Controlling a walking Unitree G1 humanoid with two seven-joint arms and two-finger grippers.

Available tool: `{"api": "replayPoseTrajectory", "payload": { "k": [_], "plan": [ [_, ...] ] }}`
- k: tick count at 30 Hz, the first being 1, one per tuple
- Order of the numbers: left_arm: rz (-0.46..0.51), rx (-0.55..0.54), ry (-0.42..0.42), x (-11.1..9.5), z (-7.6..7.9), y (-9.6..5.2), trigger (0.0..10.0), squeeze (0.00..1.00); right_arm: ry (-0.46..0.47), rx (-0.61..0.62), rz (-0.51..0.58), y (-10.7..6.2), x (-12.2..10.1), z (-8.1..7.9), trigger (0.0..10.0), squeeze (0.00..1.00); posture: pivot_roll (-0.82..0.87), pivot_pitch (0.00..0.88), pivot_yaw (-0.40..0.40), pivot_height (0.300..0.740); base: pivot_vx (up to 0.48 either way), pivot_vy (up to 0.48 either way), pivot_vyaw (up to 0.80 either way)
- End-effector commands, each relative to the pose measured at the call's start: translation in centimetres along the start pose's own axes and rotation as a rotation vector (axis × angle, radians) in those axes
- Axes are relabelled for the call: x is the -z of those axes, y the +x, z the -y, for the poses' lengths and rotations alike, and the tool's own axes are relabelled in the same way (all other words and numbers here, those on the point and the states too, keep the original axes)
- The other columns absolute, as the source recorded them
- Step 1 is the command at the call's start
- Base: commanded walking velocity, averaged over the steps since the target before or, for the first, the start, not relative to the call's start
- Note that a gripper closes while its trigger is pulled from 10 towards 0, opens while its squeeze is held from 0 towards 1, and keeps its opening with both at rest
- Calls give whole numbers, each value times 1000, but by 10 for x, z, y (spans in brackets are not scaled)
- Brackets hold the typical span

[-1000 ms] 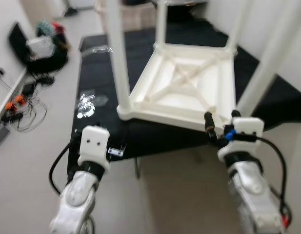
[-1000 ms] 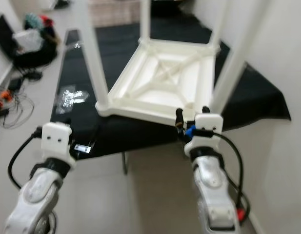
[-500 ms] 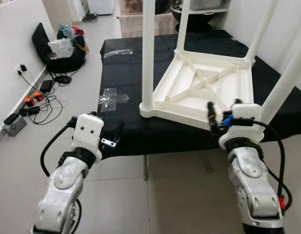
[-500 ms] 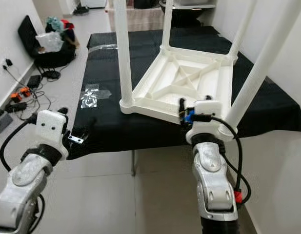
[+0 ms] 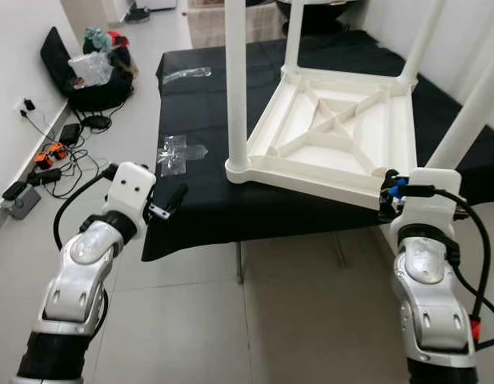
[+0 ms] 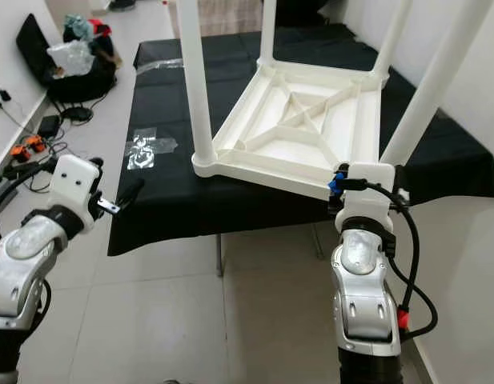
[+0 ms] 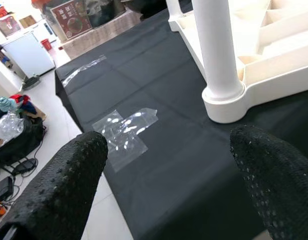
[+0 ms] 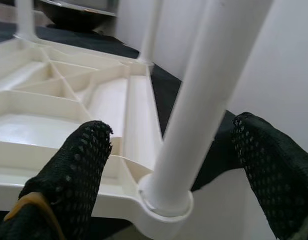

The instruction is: Building children table

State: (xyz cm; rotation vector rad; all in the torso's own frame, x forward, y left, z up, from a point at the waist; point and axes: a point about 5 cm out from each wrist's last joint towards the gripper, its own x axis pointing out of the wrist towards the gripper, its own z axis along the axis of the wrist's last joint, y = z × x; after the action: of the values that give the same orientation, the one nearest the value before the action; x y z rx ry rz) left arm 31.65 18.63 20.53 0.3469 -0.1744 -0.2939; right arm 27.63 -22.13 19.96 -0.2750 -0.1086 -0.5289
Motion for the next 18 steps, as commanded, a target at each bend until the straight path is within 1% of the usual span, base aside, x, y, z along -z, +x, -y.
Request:
{"api": "replayPoseTrajectory", "payload": {
  "k": [1,2,4,7,8,9,10,12,13,15,16,18],
  "plan": [
    [18,12,19,-4,-6,6,10000,1000,-25,72,-52,3,8,5,10000,263,48,176,10,740,0,0,0],
    [38,29,10,-10,-6,12,10000,1000,-17,109,-68,5,9,7,10000,0,47,184,16,740,0,0,0],
    [50,79,-3,-14,-2,23,10000,1000,11,144,-88,9,9,9,10000,0,46,191,19,740,0,0,0],
    [48,96,-3,-14,0,26,10000,1000,15,154,-90,10,8,9,10000,0,46,191,19,740,0,0,0],
    [52,118,-5,-15,1,33,10000,0,34,167,-94,13,6,9,10000,0,43,203,25,740,0,0,0],
    [59,132,-11,-16,0,40,10000,0,52,174,-94,16,3,9,10000,0,42,208,29,740,0,0,0],
    [59,132,-11,-16,0,40,10000,0,52,174,-94,16,3,9,10000,0,42,208,29,740,0,0,0],
    [67,130,-8,-18,-4,51,10000,0,91,176,-87,21,-3,7,10000,0,44,216,30,740,0,0,0],
    [67,130,-8,-18,-4,51,10000,0,91,176,-87,21,-3,7,10000,0,44,216,30,740,0,0,0],
    [67,111,-2,-18,-10,57,10000,0,114,175,-92,23,-5,5,10000,0,44,221,33,740,0,0,0],
    [67,107,-12,-18,-13,60,10000,0,116,177,-95,24,-5,5,10000,0,44,222,34,740,0,0,0],
    [68,106,-17,-19,-16,62,10000,0,126,181,-95,25,-6,4,10000,0,43,225,35,740,0,0,0]
  ]
}}
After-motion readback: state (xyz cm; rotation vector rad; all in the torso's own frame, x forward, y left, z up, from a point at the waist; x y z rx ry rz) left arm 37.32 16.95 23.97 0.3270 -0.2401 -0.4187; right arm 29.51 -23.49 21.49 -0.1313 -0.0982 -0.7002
